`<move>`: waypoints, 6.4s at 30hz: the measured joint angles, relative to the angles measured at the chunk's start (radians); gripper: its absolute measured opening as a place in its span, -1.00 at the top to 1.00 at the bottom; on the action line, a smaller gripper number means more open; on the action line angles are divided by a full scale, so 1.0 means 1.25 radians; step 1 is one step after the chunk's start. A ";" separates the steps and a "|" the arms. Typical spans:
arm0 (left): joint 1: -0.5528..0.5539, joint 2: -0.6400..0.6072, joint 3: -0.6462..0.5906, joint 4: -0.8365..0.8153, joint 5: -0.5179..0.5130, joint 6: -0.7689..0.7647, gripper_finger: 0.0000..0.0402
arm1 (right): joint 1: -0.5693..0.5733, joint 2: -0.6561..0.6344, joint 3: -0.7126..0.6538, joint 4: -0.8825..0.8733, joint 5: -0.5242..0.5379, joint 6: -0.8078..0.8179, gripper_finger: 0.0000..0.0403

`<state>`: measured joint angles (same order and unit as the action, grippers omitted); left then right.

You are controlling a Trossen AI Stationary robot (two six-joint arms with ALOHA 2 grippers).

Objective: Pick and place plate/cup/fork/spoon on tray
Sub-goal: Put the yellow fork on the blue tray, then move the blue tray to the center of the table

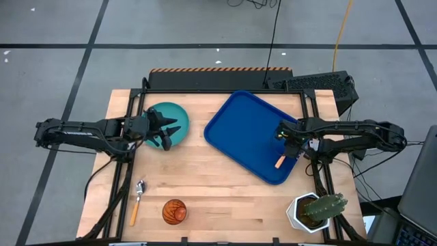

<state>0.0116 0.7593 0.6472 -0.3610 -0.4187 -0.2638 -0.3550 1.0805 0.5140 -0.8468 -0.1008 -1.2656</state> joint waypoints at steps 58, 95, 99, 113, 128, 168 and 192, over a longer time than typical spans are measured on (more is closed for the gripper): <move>0.000 0.000 0.000 0.006 0.001 0.015 0.19 | -0.053 0.309 0.408 -0.096 0.202 0.822 0.49; 0.000 0.000 0.000 -0.058 0.001 0.020 0.19 | -0.383 0.361 0.416 -0.056 0.126 0.846 0.49; 0.000 0.000 0.000 -0.059 0.001 0.021 0.19 | -0.364 0.361 0.416 -0.063 0.226 0.876 0.49; 0.000 0.000 0.000 -0.083 0.001 0.019 0.19 | -0.331 0.361 0.338 -0.031 0.252 0.934 0.49; 0.000 0.000 0.000 -0.086 0.001 0.015 0.19 | -0.334 0.361 0.286 0.039 0.341 0.927 0.49; -0.001 0.000 0.000 -0.088 0.002 0.012 0.19 | -0.178 0.362 0.257 0.112 0.221 0.621 0.49; -0.001 0.000 0.000 -0.088 0.002 0.013 0.19 | -0.044 0.362 0.259 0.398 0.231 0.540 0.49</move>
<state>0.0105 0.7589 0.6472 -0.4713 -0.4168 -0.2478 -0.4097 1.5326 0.8375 -0.3498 0.1879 -0.5911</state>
